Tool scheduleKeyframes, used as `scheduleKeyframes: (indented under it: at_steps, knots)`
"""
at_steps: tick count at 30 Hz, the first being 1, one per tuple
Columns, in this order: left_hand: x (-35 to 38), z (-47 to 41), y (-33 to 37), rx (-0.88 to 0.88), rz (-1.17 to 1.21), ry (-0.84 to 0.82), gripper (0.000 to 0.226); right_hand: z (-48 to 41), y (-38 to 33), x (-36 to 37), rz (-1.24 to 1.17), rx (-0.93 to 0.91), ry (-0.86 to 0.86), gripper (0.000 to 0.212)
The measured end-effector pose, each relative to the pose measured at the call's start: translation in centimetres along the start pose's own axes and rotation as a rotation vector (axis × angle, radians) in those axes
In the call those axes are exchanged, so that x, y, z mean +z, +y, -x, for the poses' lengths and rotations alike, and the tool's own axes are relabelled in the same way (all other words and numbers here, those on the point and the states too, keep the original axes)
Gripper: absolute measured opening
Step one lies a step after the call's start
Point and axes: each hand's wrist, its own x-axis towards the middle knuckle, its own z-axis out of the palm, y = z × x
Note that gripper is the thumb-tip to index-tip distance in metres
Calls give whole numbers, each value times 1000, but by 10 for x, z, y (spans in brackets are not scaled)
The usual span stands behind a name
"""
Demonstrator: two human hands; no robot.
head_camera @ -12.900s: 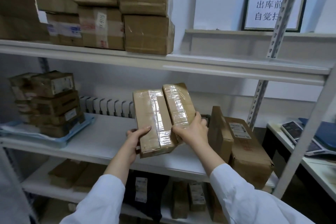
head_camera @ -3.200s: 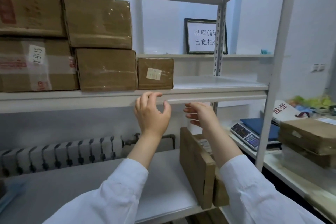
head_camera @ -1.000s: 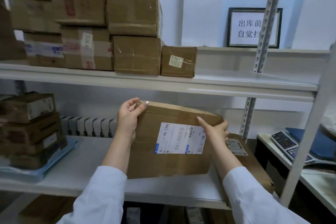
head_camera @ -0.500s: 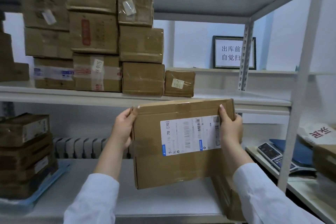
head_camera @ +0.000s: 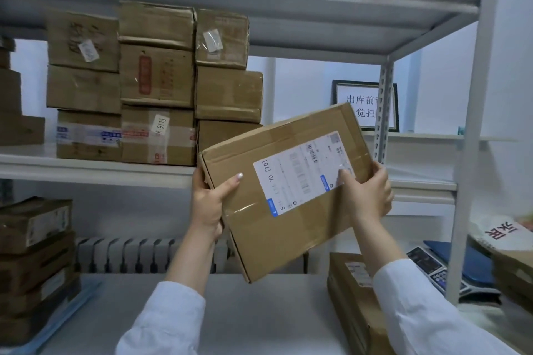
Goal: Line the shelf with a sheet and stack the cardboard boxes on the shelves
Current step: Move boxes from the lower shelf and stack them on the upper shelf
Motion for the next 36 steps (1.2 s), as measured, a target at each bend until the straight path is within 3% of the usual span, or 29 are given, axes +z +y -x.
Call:
scheduleKeyframes:
  at_steps: [5,8,12,15,19,21,23,25,28,31,36]
  knots:
    - [40,-4,-2,22,140,111,50,1,-11,2,-64,-1,21,87]
    - [68,-6,-6,5,207,172,57,-1,-11,4,-268,62,-74,89]
    - [105,-8,-15,-57,257,248,63,-6,-8,0,-830,251,-338,76]
    - [127,-9,-23,-78,226,253,64,-16,-1,-4,-1026,289,-446,53]
    - [135,-13,-35,-149,120,150,54,-36,10,-11,-1176,342,-427,44]
    - [128,-17,-43,-133,36,101,46,-42,14,-15,-1182,400,-419,38]
    - [121,-17,-50,-20,-37,157,24,-44,19,-17,-1172,469,-443,21]
    - [113,-18,-55,135,-230,190,23,-45,21,-18,-1171,506,-471,20]
    - [102,-28,-68,328,-602,174,33,-48,25,-14,-1166,515,-497,21]
    - [102,-35,-75,343,-963,132,45,-49,25,-10,-1194,524,-521,23]
    - [117,-34,-86,436,-1179,122,89,-54,31,-8,-1236,590,-490,23]
